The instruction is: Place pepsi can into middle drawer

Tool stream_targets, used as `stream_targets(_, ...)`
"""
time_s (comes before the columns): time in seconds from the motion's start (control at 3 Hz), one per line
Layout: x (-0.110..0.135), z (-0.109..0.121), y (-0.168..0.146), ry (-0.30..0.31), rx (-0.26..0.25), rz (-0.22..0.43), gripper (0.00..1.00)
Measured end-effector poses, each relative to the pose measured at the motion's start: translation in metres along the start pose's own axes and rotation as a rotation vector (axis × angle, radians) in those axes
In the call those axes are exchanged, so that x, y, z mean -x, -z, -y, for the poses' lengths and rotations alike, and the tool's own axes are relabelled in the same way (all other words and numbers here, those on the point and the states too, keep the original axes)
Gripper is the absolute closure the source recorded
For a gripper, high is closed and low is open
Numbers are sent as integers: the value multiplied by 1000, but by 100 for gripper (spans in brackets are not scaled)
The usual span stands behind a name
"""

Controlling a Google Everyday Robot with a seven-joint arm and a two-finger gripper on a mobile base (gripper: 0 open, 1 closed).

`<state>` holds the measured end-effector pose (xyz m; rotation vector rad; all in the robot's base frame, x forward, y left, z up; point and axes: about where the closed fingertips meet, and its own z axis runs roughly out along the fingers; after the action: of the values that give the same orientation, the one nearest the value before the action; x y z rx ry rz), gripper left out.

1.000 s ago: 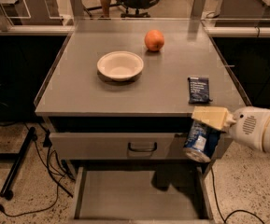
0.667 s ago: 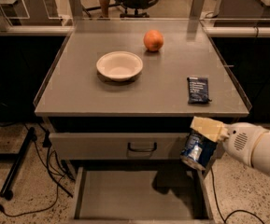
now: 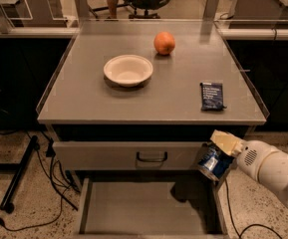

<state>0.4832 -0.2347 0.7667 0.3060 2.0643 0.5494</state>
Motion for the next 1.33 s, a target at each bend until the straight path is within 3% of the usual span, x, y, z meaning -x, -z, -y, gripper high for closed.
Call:
stream_targets(0.67,-1,3,0,-1,-28,32,100)
stream_targets(1.0,-30,20,-6,-41,-85,39,100)
stream_targets(1.33,-83,72,-22,-124,-206,50,100)
